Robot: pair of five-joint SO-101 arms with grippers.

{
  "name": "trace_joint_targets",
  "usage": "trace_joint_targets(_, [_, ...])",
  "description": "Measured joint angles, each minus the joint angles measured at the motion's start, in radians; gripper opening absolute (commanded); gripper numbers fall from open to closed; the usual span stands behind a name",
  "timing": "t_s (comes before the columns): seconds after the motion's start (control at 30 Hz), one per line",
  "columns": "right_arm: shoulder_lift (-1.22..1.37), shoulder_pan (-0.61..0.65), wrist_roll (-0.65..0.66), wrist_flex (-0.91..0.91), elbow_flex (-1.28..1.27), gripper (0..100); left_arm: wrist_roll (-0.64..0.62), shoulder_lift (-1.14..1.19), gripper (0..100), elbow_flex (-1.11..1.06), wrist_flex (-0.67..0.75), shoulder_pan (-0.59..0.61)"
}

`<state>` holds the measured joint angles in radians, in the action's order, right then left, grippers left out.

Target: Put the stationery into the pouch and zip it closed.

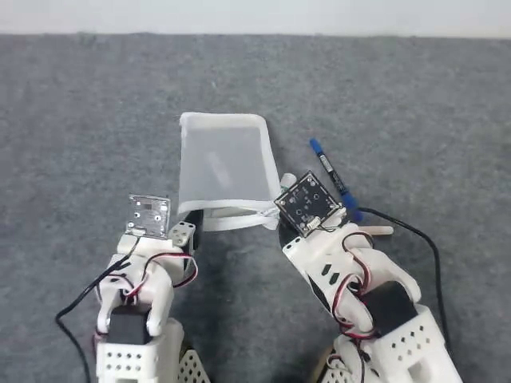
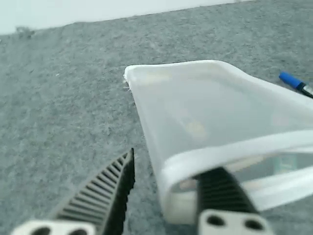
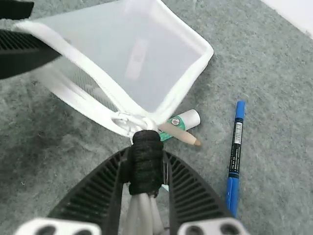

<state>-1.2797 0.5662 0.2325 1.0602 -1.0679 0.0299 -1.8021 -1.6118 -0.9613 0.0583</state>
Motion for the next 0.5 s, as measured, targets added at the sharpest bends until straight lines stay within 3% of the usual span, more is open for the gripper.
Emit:
trace_joint_targets(0.27, [0.0,0.006,0.0,0.0,0.0,1.7,0.014,0.0,1,0.025,-0.037,0.003])
trace_joint_targets(0.5, [0.0,0.058,0.0,0.0,0.0,24.0,0.014,0.0,1,0.071,-0.11,0.005])
